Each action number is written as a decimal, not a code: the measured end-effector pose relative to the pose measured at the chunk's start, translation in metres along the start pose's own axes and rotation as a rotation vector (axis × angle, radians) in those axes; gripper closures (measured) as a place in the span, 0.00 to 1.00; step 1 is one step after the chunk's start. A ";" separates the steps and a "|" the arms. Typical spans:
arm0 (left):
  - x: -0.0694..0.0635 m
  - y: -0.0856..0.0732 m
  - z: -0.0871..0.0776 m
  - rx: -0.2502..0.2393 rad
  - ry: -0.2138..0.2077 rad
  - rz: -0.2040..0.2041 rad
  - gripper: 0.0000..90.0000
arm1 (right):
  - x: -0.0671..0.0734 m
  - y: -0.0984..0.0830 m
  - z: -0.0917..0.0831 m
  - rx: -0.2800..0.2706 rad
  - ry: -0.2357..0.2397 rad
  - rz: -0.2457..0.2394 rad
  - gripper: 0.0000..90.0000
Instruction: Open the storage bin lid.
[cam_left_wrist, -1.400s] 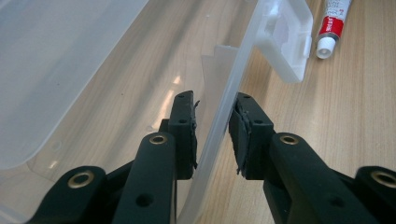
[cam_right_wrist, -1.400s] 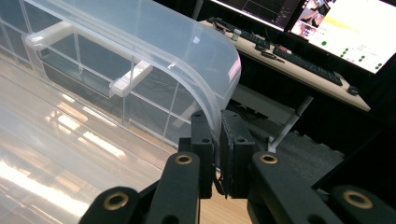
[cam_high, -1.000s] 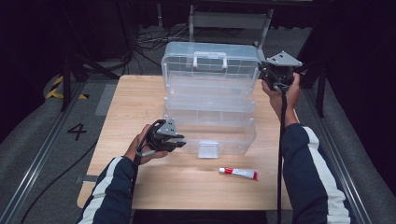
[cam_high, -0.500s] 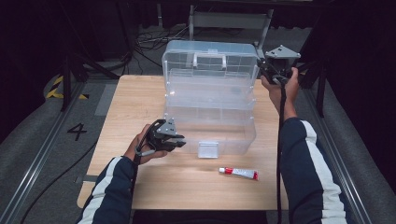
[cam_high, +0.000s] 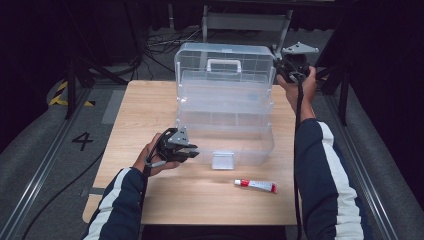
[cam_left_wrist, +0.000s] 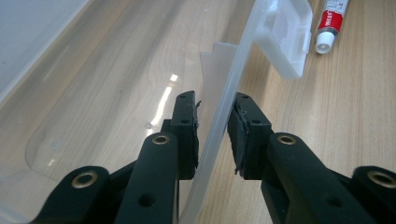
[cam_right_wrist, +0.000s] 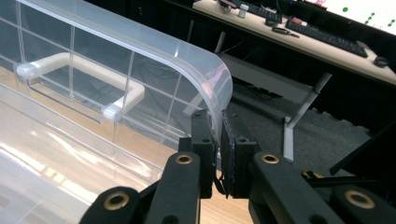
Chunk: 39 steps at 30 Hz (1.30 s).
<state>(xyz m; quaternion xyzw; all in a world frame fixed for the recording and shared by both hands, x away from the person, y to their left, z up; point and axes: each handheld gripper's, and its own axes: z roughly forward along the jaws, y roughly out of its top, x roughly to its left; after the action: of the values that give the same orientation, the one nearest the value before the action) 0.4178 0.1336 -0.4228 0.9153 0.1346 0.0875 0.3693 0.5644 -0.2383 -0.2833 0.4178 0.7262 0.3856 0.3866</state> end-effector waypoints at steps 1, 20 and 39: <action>0.000 0.000 0.000 0.000 0.000 0.000 0.82 | 0.000 0.000 0.000 0.000 0.000 0.000 0.94; -0.004 0.001 -0.001 0.004 0.023 0.006 0.82 | -0.012 0.008 0.036 0.072 0.026 0.019 0.93; -0.006 -0.002 -0.004 0.002 0.004 0.011 0.82 | -0.022 0.004 0.072 0.157 0.063 0.038 0.93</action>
<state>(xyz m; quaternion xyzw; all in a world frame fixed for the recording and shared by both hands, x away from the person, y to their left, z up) 0.4108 0.1353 -0.4216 0.9162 0.1305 0.0914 0.3678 0.6373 -0.2401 -0.3038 0.4480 0.7580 0.3475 0.3224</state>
